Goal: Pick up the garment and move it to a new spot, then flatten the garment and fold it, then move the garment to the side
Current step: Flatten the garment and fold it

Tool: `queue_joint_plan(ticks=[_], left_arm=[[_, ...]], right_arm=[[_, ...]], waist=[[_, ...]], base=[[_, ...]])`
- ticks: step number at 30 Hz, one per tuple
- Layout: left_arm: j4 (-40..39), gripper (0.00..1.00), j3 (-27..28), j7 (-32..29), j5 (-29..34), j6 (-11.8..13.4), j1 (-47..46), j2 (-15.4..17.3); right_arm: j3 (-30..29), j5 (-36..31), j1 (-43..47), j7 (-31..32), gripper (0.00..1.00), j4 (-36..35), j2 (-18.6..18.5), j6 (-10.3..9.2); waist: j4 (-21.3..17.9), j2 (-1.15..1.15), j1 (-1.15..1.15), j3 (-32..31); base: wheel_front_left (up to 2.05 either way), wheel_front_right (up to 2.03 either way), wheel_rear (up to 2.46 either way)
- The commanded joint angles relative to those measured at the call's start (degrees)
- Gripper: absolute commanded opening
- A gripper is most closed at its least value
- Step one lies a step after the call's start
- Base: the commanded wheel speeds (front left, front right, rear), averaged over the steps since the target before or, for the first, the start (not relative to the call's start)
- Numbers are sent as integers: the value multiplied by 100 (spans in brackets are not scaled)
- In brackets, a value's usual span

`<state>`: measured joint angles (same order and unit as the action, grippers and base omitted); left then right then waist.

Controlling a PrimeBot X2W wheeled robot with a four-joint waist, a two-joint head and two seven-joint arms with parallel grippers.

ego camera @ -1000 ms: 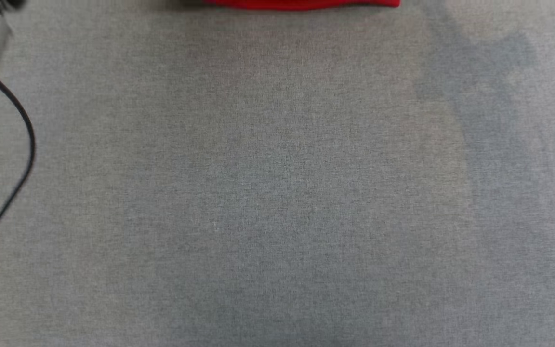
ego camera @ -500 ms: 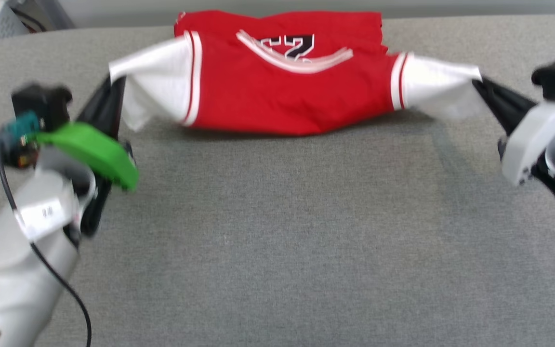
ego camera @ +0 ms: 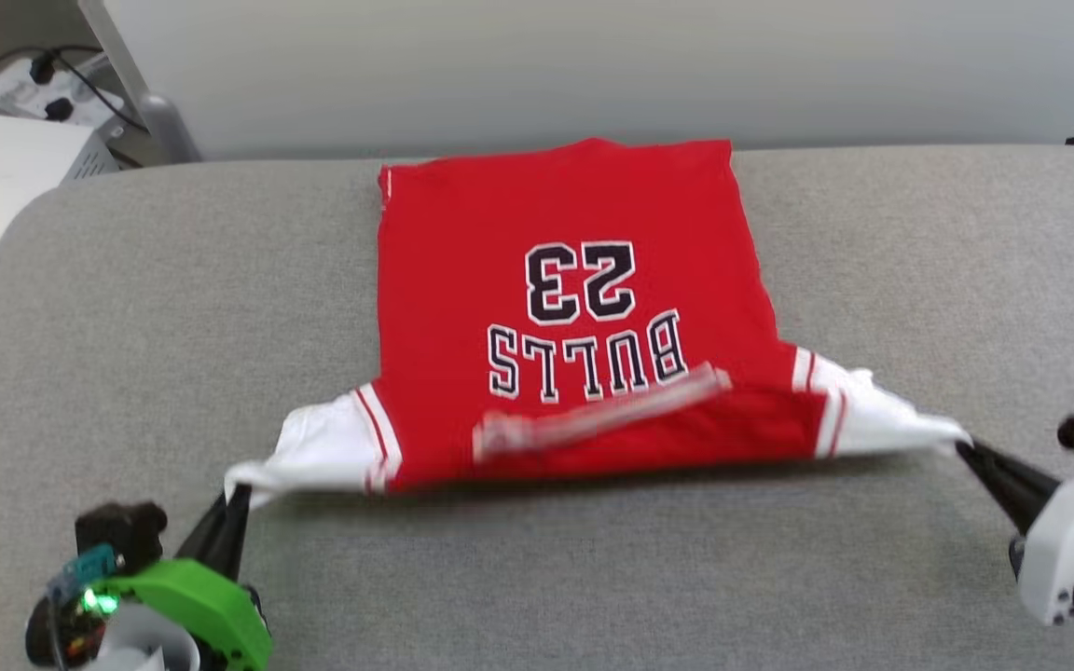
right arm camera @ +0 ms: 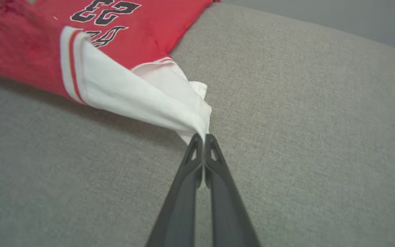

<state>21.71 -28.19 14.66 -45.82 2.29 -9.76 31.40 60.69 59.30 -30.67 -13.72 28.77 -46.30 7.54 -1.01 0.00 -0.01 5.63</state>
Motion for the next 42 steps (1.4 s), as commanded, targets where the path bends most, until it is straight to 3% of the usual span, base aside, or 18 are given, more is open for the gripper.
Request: queue_joint_plan(ticks=[1, 11, 17, 18, 19, 26, 34, 37, 40, 41, 42], left_arm=[[12, 0, 98, 33, 24, 44, 201, -66], [111, 0, 568, 33, 327, 156, 1096, -350], [23, 0, 736, 33, 539, 86, 1295, -485], [-1, 0, 741, 33, 589, 79, 1298, -511], [-43, 0, 750, 34, 650, 70, 1291, -550], [-330, 0, 792, 34, 979, 72, 1101, -814], [-985, 0, 892, 34, 1384, 212, 867, -956], [-1259, 0, 922, 34, 1544, 225, 723, -1026], [-1448, 0, 920, 34, 1695, 198, 527, -1132], [-1510, 0, 920, 34, 1746, 184, 462, -1173], [-1641, 0, 921, 34, 1876, 134, 285, -1304]], right_arm=[[-93, 61, 277, -37, 0, -11, -42, -5], [-949, 5, 2046, -38, 0, -109, 27, -5], [-1629, -195, 2594, 129, 0, -232, 77, -5], [-1753, -259, 2610, 146, 29, -242, 100, -5], [-1897, -351, 2618, 172, 100, -266, 130, -5], [-2850, -1198, 2474, 494, 100, -694, 117, -5], [-4577, -1888, 1727, 1003, 100, -1820, -41, -5], [-5096, -2030, 1178, 1466, 100, -2298, 14, -5], [-5207, -2160, 513, 2082, 100, -2534, 93, -5], [-5176, -2174, 224, 2370, 100, -2562, 131, -5], [-5012, -2204, -565, 3199, 100, -2407, 243, -5]], waist=[[-3, 0, 1, -139], [-2, 0, 1, -187], [28, 0, 1, -138], [34, 0, 1, -127], [44, 0, 1, -114], [141, 0, 1, 15], [404, 0, 1, 450], [583, 0, 1, 782], [754, 0, 1, 1092], [815, 0, 1, 1230], [984, 0, 1, 1527]], base=[[0, 0, 0], [0, 0, 0], [0, 0, 0], [0, 0, 0], [0, 0, 0], [0, 0, 0], [0, 0, 0], [0, 0, 0], [0, 0, 0], [0, 0, 0], [0, 0, 0]])
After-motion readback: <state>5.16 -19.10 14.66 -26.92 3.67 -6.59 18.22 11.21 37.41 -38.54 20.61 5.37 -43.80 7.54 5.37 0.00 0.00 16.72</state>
